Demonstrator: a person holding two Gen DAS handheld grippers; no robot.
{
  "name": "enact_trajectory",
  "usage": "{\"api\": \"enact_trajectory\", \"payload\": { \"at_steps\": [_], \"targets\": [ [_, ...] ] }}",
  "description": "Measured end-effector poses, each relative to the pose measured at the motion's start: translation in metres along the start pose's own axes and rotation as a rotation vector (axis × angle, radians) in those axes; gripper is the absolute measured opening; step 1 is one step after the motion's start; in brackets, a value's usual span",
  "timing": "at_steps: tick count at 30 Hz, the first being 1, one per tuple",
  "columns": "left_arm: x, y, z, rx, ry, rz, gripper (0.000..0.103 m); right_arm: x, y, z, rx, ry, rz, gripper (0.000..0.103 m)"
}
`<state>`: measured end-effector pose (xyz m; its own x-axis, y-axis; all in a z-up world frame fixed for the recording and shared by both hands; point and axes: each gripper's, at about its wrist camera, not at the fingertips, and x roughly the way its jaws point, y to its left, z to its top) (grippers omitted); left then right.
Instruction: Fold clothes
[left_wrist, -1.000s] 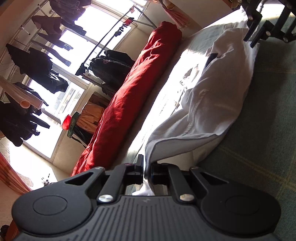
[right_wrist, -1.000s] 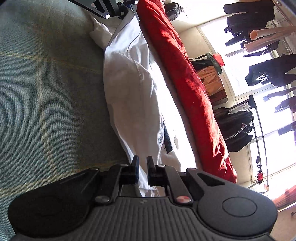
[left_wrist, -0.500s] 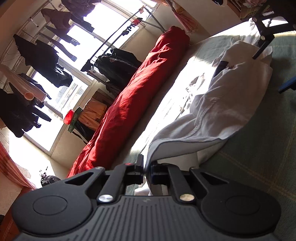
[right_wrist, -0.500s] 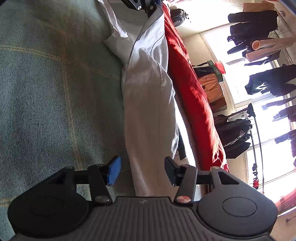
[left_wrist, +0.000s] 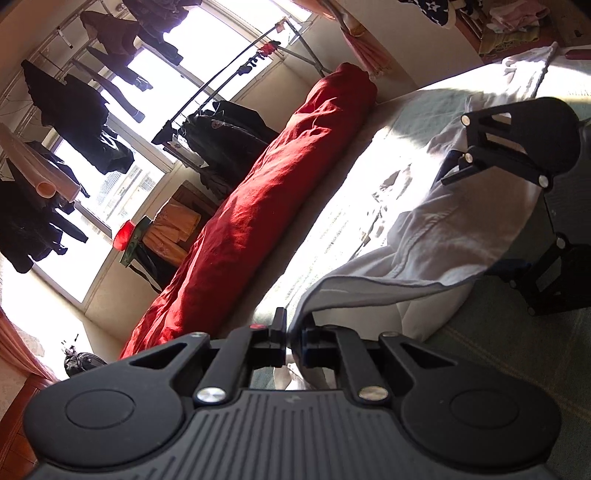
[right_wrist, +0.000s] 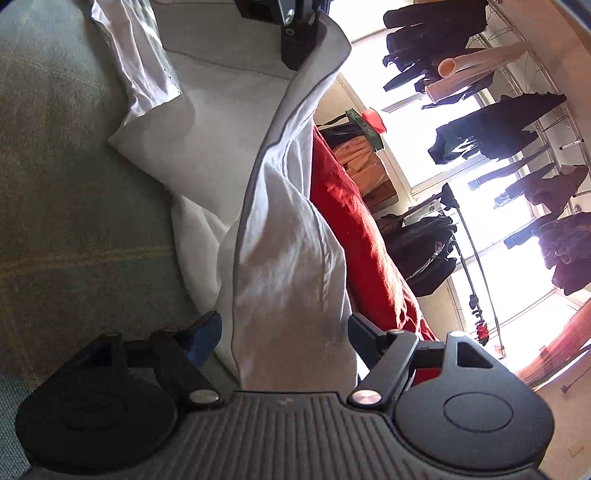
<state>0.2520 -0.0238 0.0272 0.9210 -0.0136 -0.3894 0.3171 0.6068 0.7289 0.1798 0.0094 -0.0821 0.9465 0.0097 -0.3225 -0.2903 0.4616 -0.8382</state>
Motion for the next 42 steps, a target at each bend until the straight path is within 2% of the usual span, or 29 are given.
{"api": "enact_trajectory", "payload": {
  "at_steps": [6, 9, 11, 15, 16, 17, 18, 19, 20, 26, 32, 39, 42],
  "targets": [
    [-0.004, -0.002, -0.011, 0.000, 0.014, -0.008, 0.008, -0.017, -0.027, -0.037, -0.004, 0.015, -0.136, 0.079],
    [-0.005, -0.004, -0.014, -0.002, 0.017, -0.013, 0.008, -0.014, -0.039, -0.057, -0.014, 0.058, -0.195, 0.079],
    [-0.007, -0.006, -0.014, 0.001, 0.020, -0.018, 0.009, -0.005, -0.044, -0.069, -0.003, 0.097, -0.177, 0.079],
    [-0.011, -0.011, -0.015, 0.018, 0.030, -0.018, 0.009, 0.002, -0.048, -0.077, -0.005, 0.092, -0.163, 0.077],
    [-0.012, -0.013, -0.016, 0.023, 0.034, -0.017, 0.009, -0.001, -0.049, -0.076, -0.003, 0.079, -0.159, 0.068],
    [-0.014, -0.014, -0.017, 0.026, 0.037, -0.017, 0.009, -0.004, -0.050, -0.074, 0.000, 0.067, -0.154, 0.052],
    [-0.015, -0.015, -0.018, 0.028, 0.040, -0.018, 0.009, -0.010, -0.052, -0.073, 0.008, 0.054, -0.139, 0.042],
    [-0.016, -0.016, -0.018, 0.031, 0.042, -0.018, 0.009, -0.015, -0.055, -0.072, 0.015, 0.041, -0.125, 0.021],
    [-0.018, -0.017, -0.019, 0.036, 0.044, -0.015, 0.008, -0.019, -0.056, -0.071, 0.012, 0.035, -0.114, 0.009],
    [-0.038, -0.021, -0.023, 0.080, 0.046, -0.009, 0.007, -0.044, -0.075, -0.067, 0.022, 0.010, -0.046, 0.008],
    [-0.068, -0.030, -0.027, 0.173, 0.038, -0.010, 0.007, -0.085, -0.102, -0.063, 0.062, 0.005, 0.101, 0.006],
    [-0.118, -0.043, -0.032, 0.290, -0.002, -0.005, 0.006, -0.136, -0.124, -0.056, 0.065, -0.004, 0.221, 0.006],
    [-0.138, -0.049, -0.035, 0.319, -0.011, -0.035, 0.006, -0.154, -0.128, -0.054, 0.077, -0.001, 0.282, 0.006]
  ]
}}
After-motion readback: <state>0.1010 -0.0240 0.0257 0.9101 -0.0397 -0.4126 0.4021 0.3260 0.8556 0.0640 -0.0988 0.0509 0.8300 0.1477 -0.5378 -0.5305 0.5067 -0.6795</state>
